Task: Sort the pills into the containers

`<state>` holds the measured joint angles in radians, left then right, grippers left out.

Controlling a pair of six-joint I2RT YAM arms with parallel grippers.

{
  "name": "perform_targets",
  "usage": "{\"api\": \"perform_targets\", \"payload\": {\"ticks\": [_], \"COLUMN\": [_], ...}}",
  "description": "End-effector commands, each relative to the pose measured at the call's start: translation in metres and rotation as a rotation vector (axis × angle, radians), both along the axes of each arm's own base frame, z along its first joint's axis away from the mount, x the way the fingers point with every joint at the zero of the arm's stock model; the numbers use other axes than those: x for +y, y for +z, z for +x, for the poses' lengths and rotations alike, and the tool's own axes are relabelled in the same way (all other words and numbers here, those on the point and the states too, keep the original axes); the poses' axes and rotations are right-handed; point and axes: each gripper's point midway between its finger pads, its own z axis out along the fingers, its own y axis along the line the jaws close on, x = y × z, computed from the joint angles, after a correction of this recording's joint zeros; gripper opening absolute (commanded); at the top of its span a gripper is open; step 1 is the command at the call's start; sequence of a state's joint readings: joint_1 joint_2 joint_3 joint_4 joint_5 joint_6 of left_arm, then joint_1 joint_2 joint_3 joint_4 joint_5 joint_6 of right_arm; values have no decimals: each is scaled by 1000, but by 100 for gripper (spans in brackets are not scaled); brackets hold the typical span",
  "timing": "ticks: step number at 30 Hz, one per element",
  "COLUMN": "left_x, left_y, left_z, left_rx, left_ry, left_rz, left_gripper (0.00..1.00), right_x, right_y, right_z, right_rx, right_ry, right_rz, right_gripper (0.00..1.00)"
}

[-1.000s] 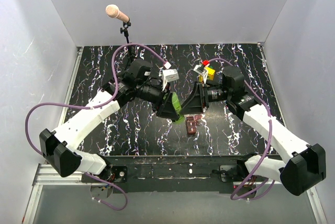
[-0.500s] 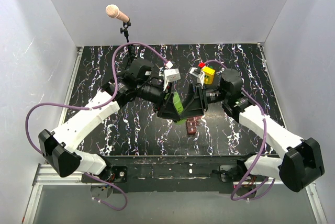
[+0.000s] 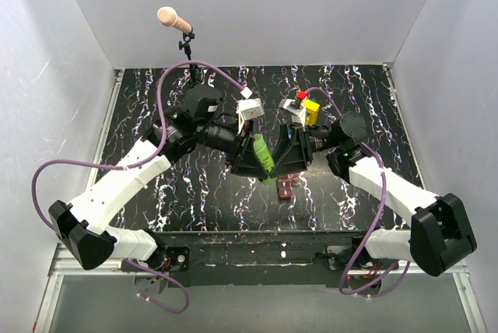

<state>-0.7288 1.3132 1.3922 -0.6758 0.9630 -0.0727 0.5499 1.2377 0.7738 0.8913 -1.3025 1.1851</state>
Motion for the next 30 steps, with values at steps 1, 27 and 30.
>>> {"api": "perform_targets", "payload": {"ticks": [1,27,30], "left_x": [0,3,0], "left_y": [34,17,15], "left_z": [-2,63,63], "left_rx": [-101,-85,-56], "left_ry": [-4,466,454], "left_rz": [-98,-77,-54], "left_gripper": [0,5,2], "right_x": [-6,-2,-8], "right_y": [12,-22,-23], "right_z": [-14,26,30], "right_rx": [-49,-137,-186], "right_ry": [73,-335,-406], "right_rz": [34,-145,-157], "right_gripper": [21,20,61]}}
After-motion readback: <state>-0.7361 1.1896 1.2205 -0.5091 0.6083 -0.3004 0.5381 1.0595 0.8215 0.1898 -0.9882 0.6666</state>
